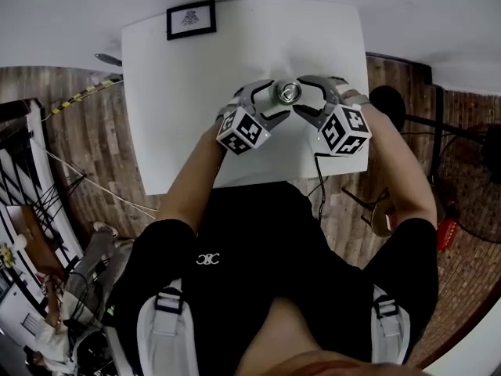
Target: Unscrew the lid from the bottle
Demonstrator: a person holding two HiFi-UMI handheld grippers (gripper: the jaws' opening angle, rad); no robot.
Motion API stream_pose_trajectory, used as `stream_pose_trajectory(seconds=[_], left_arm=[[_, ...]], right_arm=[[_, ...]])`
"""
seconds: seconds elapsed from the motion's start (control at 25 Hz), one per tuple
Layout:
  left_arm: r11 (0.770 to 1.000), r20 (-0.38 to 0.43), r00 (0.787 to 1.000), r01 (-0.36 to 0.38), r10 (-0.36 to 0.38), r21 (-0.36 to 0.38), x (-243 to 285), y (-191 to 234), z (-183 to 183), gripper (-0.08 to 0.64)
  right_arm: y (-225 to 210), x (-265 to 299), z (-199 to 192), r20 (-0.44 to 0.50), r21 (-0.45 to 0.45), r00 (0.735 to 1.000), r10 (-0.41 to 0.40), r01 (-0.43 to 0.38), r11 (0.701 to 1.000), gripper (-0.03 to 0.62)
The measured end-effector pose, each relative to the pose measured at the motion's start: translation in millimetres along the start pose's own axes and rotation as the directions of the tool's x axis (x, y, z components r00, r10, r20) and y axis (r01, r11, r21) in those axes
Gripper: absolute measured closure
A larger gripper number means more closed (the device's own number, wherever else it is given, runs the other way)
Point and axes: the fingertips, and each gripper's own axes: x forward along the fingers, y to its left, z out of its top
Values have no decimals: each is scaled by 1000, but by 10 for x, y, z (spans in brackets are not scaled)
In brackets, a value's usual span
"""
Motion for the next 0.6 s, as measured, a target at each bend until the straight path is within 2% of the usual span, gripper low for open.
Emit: stream_pose_trajectory(seconds=[0.12,0.24,0.4,0.6], left_arm=[[999,-4,999,44,-44,27,131,-39,-19,160],[997,-3,998,68,-68,48,223,-44,-9,158],[995,15,998,61,-62,81,291,33,-9,173],[990,51,994,89,-95,105,253,-7,-6,175]], right_arm=[[-1,32,6,-93,-180,993,75,-91,979,341],[-27,36,49,-161,-287,977,142,-184,940,341],[-4,108,27,-241,-341,943,229,-303,890,341],[99,167,87,-283,-363,918,277,-370,855,342]])
